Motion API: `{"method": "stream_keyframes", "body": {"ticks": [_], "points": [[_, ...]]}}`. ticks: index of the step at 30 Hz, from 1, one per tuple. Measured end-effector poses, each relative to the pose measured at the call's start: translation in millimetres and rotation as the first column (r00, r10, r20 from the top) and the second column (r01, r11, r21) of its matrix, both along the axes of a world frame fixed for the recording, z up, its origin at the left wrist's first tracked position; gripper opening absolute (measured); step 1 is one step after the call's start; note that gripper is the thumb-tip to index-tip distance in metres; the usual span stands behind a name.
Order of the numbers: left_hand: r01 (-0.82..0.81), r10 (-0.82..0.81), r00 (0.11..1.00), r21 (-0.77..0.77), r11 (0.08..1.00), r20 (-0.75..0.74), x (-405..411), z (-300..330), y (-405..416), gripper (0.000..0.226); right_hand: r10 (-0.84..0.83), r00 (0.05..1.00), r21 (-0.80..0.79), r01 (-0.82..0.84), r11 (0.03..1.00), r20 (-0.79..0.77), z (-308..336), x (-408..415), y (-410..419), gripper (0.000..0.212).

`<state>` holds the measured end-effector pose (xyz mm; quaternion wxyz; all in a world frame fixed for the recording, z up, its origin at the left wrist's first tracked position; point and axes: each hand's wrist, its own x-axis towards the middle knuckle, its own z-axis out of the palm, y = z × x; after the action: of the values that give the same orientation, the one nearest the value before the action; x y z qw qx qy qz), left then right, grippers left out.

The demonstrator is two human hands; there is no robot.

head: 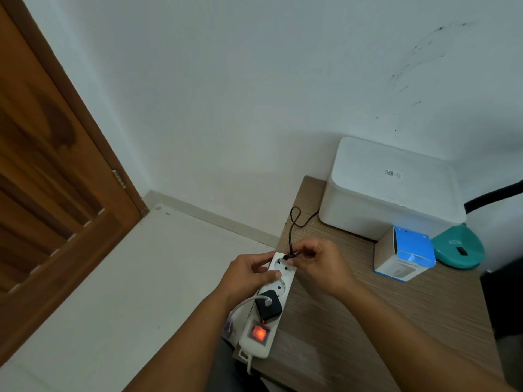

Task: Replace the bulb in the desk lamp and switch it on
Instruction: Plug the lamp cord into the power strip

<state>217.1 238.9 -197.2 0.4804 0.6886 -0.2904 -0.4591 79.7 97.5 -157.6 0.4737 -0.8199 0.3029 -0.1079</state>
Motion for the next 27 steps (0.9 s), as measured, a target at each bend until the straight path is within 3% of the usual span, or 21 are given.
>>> {"method": "stream_keyframes", "body": {"ticks": [19,27], "points": [[-0.038,0.038,0.999,-0.005,0.999,0.008,0,0,0,0.046,0.169,0.981,-0.146,-0.182,0.972,-0.095,4,0,6,0.017],[-0.035,0.035,0.999,-0.008,0.999,0.012,2,-3,1,0.046,0.153,0.980,-0.142,-0.170,0.975,-0.125,-6,-1,6,0.018]]}}
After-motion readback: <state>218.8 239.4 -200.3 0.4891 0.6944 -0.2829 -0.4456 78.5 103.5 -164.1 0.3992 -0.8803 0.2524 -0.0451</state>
